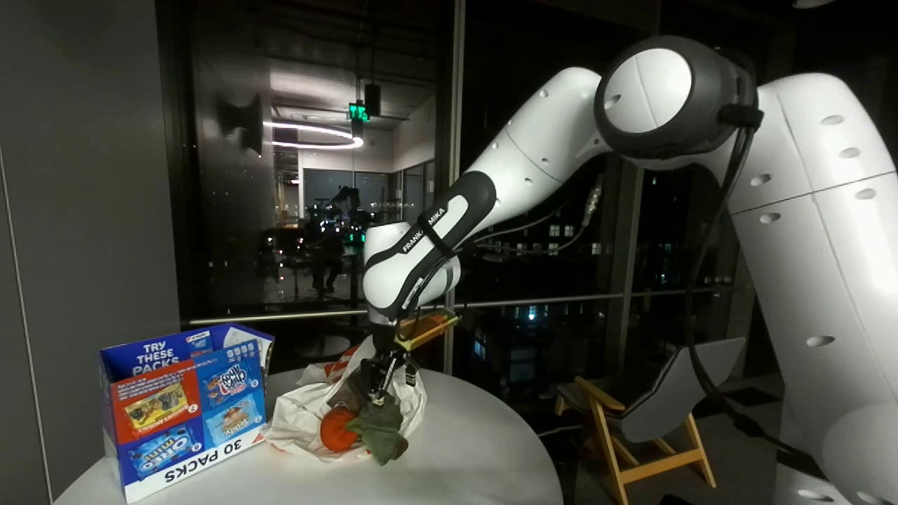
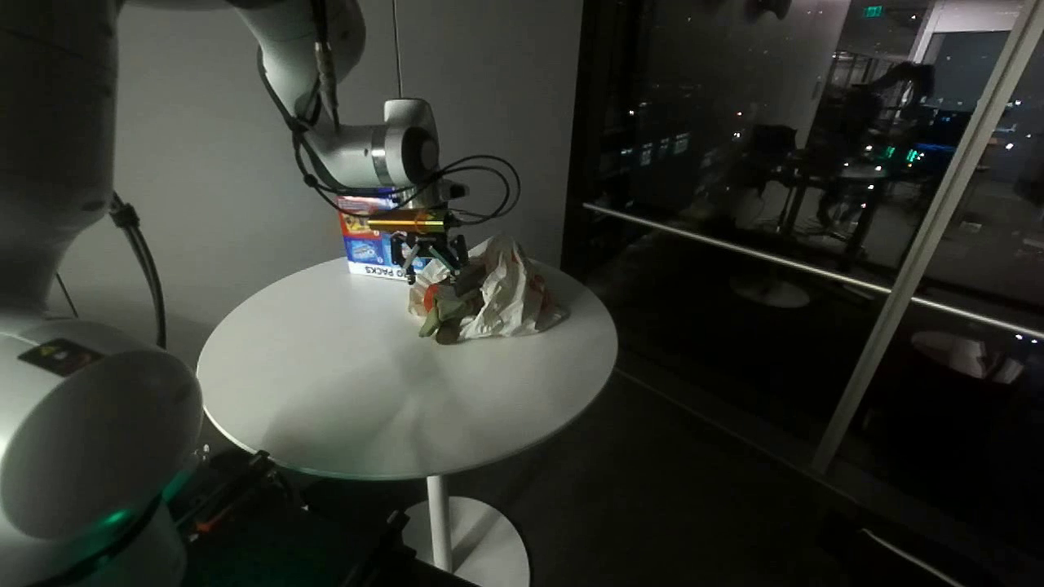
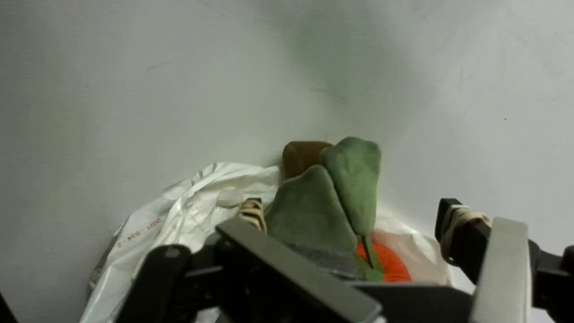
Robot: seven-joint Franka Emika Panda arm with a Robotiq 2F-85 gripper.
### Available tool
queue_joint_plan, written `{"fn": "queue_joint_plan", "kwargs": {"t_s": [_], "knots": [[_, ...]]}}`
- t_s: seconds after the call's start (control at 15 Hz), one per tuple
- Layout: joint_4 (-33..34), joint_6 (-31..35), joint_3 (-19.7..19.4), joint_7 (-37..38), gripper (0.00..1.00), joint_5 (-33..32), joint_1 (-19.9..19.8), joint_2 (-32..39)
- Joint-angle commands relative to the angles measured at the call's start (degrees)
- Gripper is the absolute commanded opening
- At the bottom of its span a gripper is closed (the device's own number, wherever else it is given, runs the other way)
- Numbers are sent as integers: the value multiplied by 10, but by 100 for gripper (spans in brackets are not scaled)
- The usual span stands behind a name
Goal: Remove the objects inside the bag
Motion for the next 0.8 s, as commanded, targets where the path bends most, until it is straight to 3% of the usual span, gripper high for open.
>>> {"fn": "queue_joint_plan", "kwargs": {"t_s": [0.0,0.73], "knots": [[89,7,-6,21,100,-21,1,64],[209,8,-30,34,100,-36,10,168]]}}
